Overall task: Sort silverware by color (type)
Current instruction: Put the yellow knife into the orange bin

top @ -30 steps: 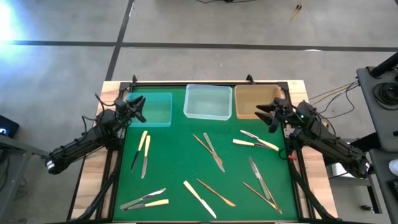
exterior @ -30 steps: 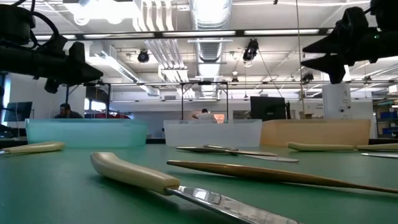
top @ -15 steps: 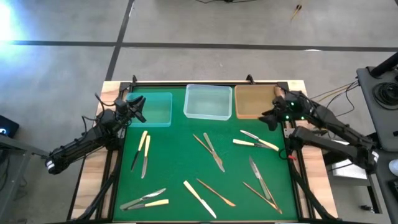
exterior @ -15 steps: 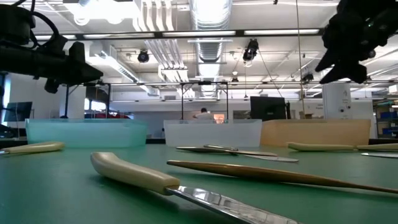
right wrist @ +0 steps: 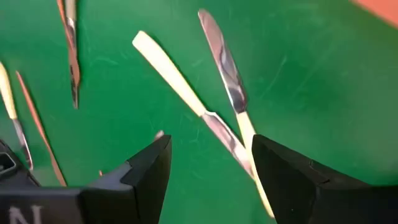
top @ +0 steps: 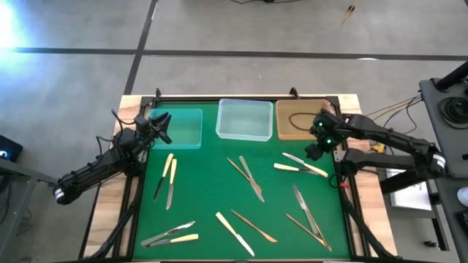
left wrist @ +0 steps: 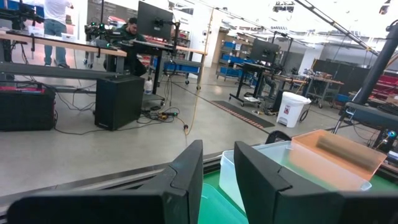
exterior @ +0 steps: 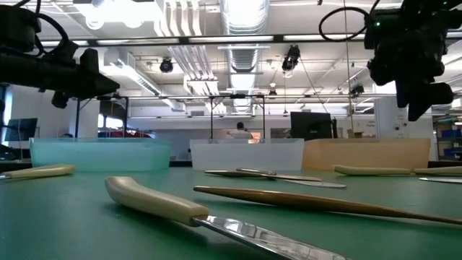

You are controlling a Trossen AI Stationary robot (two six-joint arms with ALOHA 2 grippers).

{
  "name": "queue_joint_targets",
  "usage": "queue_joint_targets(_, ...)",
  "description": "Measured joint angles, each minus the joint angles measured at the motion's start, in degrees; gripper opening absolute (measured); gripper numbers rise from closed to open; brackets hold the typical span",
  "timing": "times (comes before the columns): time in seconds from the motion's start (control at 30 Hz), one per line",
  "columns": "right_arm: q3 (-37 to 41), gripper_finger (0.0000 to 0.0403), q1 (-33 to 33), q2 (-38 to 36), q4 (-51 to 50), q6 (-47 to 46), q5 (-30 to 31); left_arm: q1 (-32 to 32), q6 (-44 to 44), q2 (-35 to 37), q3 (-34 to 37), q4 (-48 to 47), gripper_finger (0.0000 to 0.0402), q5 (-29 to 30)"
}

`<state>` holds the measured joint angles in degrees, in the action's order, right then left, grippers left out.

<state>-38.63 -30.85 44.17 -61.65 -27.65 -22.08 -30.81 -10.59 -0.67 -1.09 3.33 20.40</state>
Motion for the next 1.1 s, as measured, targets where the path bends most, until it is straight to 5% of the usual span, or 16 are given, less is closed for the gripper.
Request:
queue_joint_targets(0.43,0.1,0.0215,9.2,4.2,-4.7,-13.6,1.3,0.0,0.0,0.0,0.0,0.0,0.0075,0.0)
queue_joint_targets(0.7,0.1,0.0215,18.3,7.7,-5.4,-21.8,9.1,0.0,0.0,0.0,0.0,0.0,0.0075,0.0)
queue_joint_targets(1.1,2.0,0.0215,21.7,17.5,0.0,-15.5,15.9,0.0,0.0,0.0,0.0,0.0,0.0075,0.0)
